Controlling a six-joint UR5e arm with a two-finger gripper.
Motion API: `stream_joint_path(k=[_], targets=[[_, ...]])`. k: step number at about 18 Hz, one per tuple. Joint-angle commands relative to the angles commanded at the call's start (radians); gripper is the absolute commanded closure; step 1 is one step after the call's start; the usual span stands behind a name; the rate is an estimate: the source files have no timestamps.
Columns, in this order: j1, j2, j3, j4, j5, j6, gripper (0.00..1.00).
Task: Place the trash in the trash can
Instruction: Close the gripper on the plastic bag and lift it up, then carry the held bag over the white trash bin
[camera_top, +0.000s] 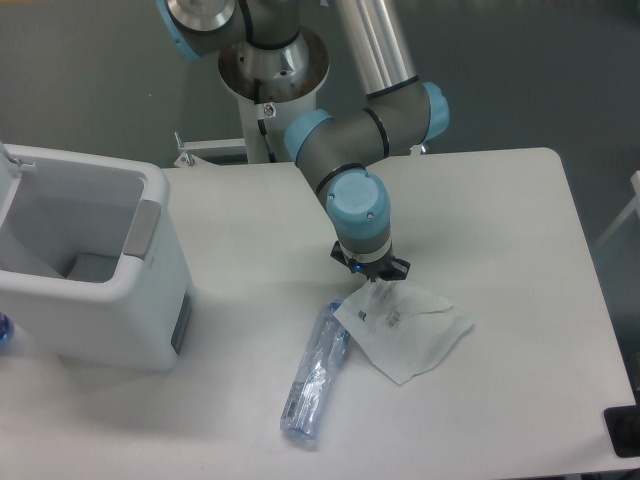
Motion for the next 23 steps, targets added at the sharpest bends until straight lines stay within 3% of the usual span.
stream_joint_path(k=[7,14,19,23], targets=[[0.041,0.083,0.057,-0.012,-0.129,-0.002,1.0],[0.054,0.175,0.066,-0.012,-0.36,-0.041,1.0],[0.054,0.271,0.066,-0.015,-0.607,-0.129,1.0],[0.048,0.341,0.065,-0.025,-0.693,-0.137,1.0]])
